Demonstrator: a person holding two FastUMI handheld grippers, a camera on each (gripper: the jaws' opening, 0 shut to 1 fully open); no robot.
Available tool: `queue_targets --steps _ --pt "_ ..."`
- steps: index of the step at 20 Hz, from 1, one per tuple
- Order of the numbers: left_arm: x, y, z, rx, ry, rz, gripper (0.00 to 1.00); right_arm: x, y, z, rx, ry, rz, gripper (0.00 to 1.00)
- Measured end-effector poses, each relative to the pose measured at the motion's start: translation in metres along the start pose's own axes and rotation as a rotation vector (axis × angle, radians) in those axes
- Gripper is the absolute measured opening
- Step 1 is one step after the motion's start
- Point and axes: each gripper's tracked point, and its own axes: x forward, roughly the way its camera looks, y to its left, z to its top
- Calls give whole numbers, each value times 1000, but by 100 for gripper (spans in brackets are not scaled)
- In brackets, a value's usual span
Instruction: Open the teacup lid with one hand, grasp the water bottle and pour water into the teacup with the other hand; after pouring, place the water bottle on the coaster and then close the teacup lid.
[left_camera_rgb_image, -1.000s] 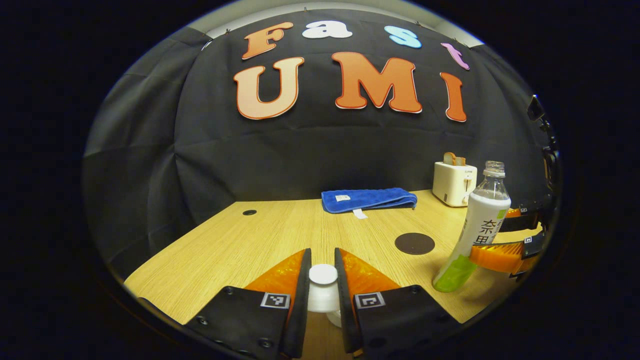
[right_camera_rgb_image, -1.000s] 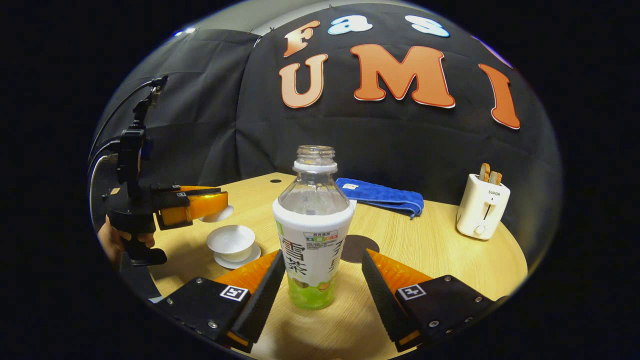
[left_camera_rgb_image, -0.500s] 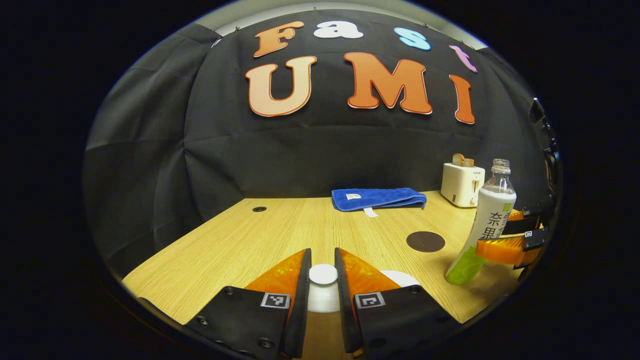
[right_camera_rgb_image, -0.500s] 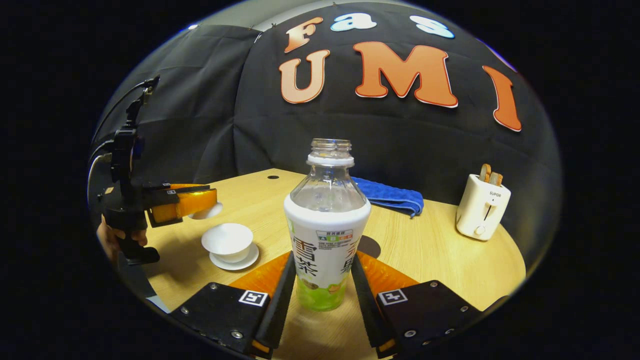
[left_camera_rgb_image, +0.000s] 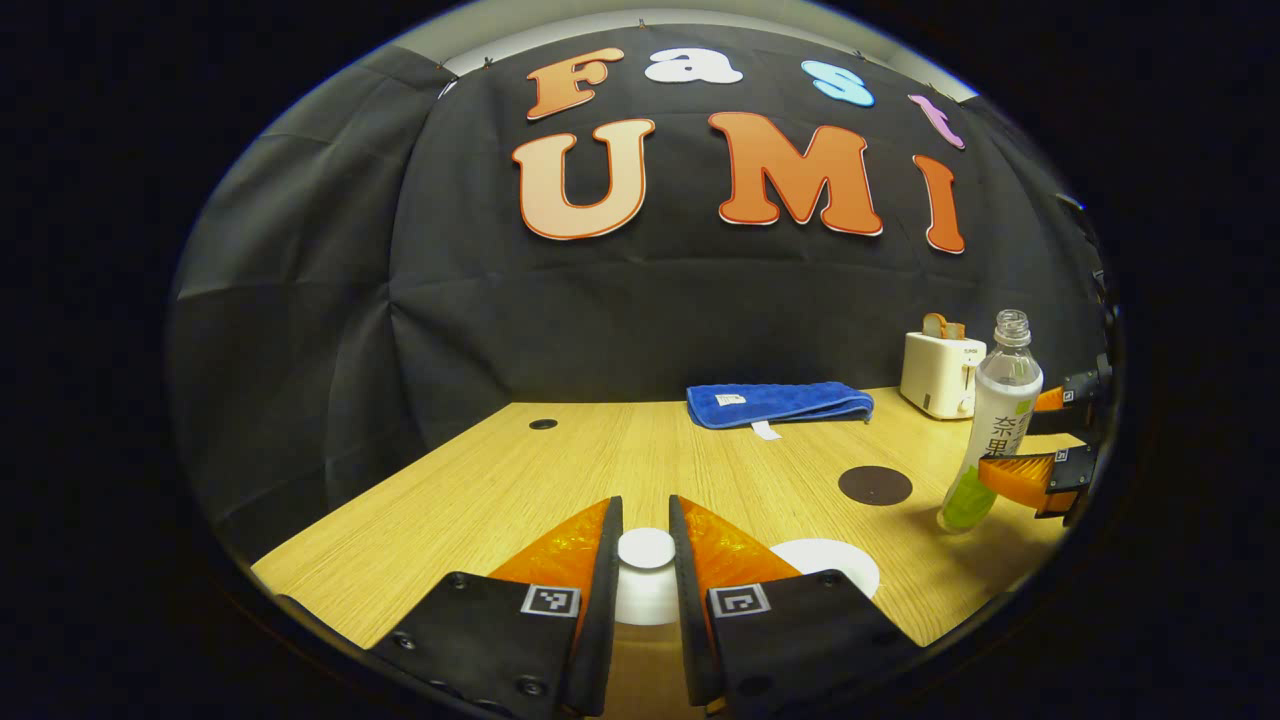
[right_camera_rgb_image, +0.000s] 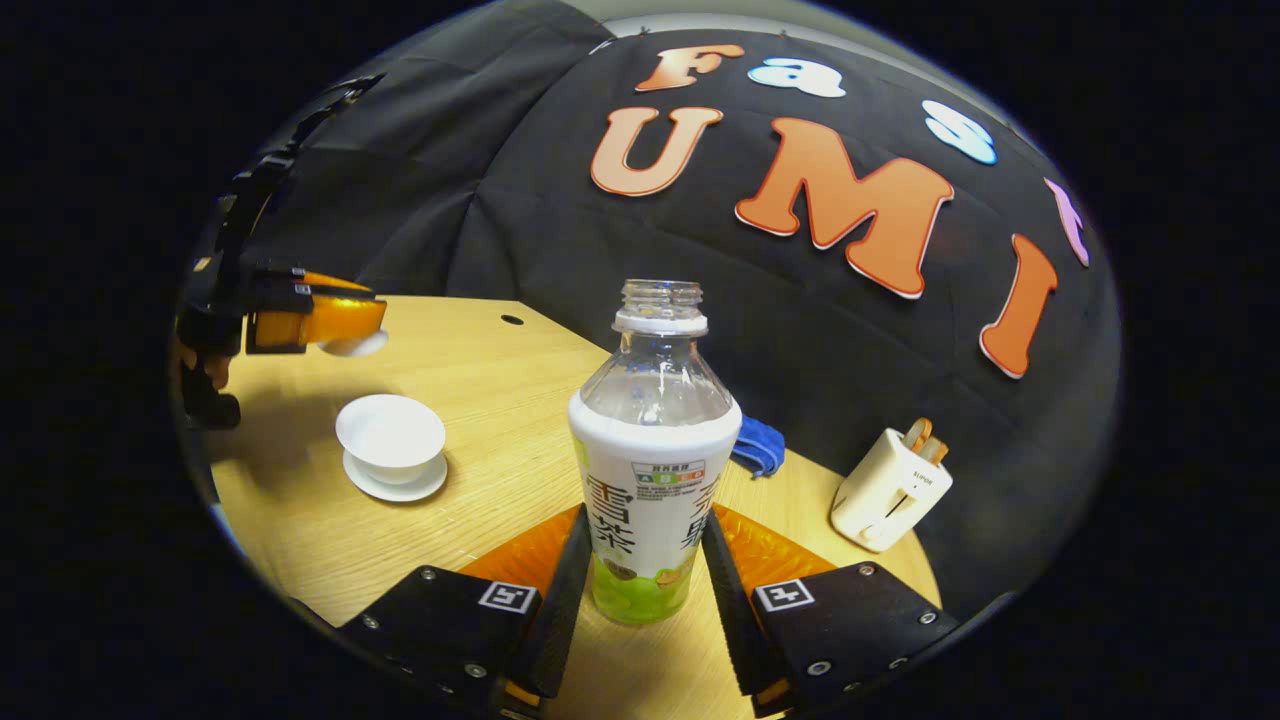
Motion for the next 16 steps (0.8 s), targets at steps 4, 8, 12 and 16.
queue_targets --steps 4,8,12,16 --pt "-4 11 2 -14 -11 15 33 5 0 -4 -110 17 -20 64" --pt "-5 21 1 -11 -12 33 33 9 -3 1 -231 15 -43 64" --pt "-7 29 0 -10 -18 43 29 14 1 2 -392 11 -39 64" --pt "-10 38 0 -15 -21 53 33 18 2 9 -541 -4 -55 64"
